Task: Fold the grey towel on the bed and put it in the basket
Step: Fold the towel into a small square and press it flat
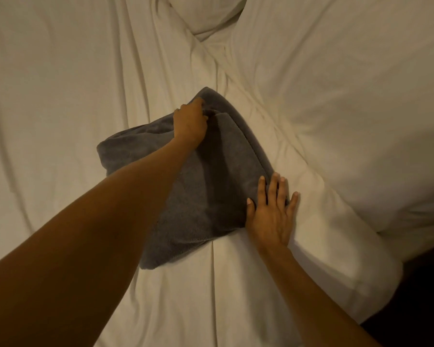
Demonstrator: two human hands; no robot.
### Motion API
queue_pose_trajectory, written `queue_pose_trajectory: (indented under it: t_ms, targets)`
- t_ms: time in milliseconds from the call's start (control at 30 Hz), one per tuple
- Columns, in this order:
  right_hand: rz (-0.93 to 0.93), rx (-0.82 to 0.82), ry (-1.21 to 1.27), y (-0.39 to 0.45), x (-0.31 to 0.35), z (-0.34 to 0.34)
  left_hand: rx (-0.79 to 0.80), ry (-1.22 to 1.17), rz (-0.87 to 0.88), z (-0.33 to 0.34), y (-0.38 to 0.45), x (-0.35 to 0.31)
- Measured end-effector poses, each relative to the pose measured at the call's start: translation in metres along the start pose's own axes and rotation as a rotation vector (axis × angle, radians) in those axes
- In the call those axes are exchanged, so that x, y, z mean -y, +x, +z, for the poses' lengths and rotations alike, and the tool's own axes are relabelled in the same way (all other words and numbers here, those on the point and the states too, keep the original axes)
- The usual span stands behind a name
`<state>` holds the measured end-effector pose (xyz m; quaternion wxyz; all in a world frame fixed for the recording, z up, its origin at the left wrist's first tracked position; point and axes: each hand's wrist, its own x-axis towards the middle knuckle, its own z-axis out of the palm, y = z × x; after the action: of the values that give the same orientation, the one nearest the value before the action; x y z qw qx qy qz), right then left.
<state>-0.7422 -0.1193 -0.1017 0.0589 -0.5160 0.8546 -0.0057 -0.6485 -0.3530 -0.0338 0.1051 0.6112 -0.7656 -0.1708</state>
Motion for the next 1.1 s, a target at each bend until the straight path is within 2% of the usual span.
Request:
queue_pose_trajectory:
  t_ms: [167, 267, 333, 467, 567, 667, 733, 1000, 1100]
  targets:
    - [-0.001, -0.068, 0.057, 0.006, 0.004, -0.005, -0.135, -0.144, -0.076, -0.008, 0.027, -0.010]
    - [-0.040, -0.072, 0.067, 0.016, 0.010, -0.008, -0.242, -0.148, 0.001, -0.031, 0.058, -0.022]
    - [-0.045, -0.058, 0.077, 0.022, 0.012, -0.005, -0.245, -0.153, 0.027, -0.043, 0.079, -0.025]
    - [-0.028, -0.046, 0.068, 0.023, 0.013, -0.001, -0.081, -0.129, 0.046, -0.030, 0.088, -0.012]
    - [-0.052, -0.048, 0.048, 0.023, 0.016, -0.001, 0.063, 0.013, 0.027, 0.002, 0.055, 0.009]
    - [-0.064, -0.032, 0.023, 0.025, 0.018, 0.002, 0.049, 0.137, 0.170, 0.031, 0.014, 0.020]
    - [-0.071, -0.021, 0.032, 0.025, 0.016, 0.006, 0.116, 0.151, 0.234, 0.044, 0.001, 0.023]
    - [-0.118, 0.092, 0.075, 0.032, 0.004, 0.019, 0.493, 0.187, 0.151, 0.042, 0.024, 0.030]
    - [-0.116, 0.107, 0.075, 0.031, 0.006, 0.013, 0.431, 0.119, 0.181, 0.022, 0.018, 0.030]
